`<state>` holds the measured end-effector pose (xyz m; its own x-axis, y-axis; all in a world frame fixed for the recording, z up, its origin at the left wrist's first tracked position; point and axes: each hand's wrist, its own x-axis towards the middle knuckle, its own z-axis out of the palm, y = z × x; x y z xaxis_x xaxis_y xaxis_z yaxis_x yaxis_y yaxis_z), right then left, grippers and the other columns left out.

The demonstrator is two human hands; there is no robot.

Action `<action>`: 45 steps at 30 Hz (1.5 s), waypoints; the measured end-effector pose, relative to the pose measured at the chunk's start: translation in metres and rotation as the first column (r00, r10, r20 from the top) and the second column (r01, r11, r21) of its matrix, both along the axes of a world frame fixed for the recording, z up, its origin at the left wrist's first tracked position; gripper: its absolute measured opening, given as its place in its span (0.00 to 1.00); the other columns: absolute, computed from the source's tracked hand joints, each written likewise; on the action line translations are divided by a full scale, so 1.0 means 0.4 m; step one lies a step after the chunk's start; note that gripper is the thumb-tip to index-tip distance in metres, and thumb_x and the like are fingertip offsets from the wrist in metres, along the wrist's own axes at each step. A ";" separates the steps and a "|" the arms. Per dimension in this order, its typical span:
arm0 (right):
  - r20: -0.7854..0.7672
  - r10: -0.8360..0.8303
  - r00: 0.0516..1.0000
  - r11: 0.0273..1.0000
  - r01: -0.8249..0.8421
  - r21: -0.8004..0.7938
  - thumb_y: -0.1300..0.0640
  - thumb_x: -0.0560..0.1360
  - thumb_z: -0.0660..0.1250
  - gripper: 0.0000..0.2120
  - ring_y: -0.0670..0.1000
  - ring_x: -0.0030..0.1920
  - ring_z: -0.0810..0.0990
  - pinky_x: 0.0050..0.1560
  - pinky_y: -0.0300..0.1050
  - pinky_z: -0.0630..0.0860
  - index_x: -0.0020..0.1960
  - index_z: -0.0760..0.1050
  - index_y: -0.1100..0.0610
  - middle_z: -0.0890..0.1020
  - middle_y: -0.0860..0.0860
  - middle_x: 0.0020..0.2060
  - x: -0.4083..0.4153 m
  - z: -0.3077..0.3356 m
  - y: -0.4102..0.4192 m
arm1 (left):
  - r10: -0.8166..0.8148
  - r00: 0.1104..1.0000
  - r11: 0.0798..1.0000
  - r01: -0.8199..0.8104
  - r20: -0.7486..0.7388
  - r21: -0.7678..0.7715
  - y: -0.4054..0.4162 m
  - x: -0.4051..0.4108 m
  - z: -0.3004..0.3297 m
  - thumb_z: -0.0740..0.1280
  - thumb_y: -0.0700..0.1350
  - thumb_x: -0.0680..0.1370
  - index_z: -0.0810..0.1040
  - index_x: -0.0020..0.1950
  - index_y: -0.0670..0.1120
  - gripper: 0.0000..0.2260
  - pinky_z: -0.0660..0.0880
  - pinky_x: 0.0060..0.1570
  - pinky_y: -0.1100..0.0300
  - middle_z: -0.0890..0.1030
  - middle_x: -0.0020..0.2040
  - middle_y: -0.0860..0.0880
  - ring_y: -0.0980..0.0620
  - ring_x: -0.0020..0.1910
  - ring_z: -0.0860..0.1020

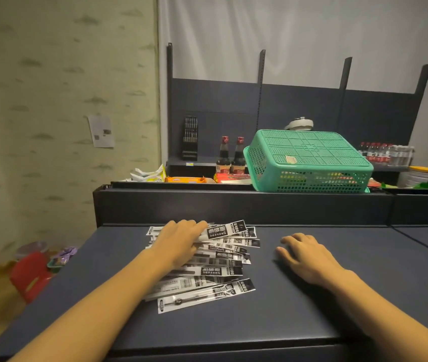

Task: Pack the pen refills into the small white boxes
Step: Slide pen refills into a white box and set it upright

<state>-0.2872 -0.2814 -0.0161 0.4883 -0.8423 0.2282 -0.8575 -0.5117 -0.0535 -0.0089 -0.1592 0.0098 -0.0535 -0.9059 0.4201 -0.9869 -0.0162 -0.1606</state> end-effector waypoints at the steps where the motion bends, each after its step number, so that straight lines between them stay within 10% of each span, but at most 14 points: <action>1: -0.010 -0.004 1.000 1.000 0.004 -0.012 0.39 0.81 0.52 0.24 0.55 0.70 0.66 0.64 0.50 0.69 0.72 0.65 0.49 0.69 0.51 0.70 0.001 0.005 -0.003 | 0.001 0.999 1.000 0.000 0.038 -0.028 -0.002 0.001 0.005 0.61 0.44 0.78 0.67 0.64 0.49 0.14 0.68 0.49 0.54 0.77 0.54 0.49 0.46 0.53 0.75; 5: -0.049 -0.021 0.999 0.997 0.017 -0.080 0.39 0.80 0.52 0.25 0.56 0.68 0.68 0.63 0.50 0.69 0.73 0.61 0.49 0.70 0.51 0.69 0.003 0.024 -0.010 | 0.003 0.996 0.990 0.010 0.091 -0.141 -0.011 -0.003 0.027 0.67 0.43 0.75 0.72 0.56 0.47 0.11 0.63 0.35 0.56 0.79 0.43 0.47 0.44 0.40 0.78; 45: 0.041 -0.151 0.988 0.985 0.154 -0.079 0.43 0.81 0.55 0.23 0.57 0.63 0.73 0.59 0.52 0.73 0.73 0.61 0.50 0.76 0.54 0.63 -0.959 0.047 -0.199 | -0.131 0.977 0.991 0.132 0.166 0.010 -0.443 -0.900 -0.004 0.58 0.57 0.79 0.67 0.58 0.49 0.14 0.68 0.38 0.54 0.78 0.52 0.46 0.42 0.48 0.78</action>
<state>-0.6707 -0.3610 0.0025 0.3463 -0.8842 0.3135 -0.9242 -0.3790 -0.0480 -0.3689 -0.3363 0.0084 -0.2413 -0.8859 0.3961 -0.9399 0.1118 -0.3225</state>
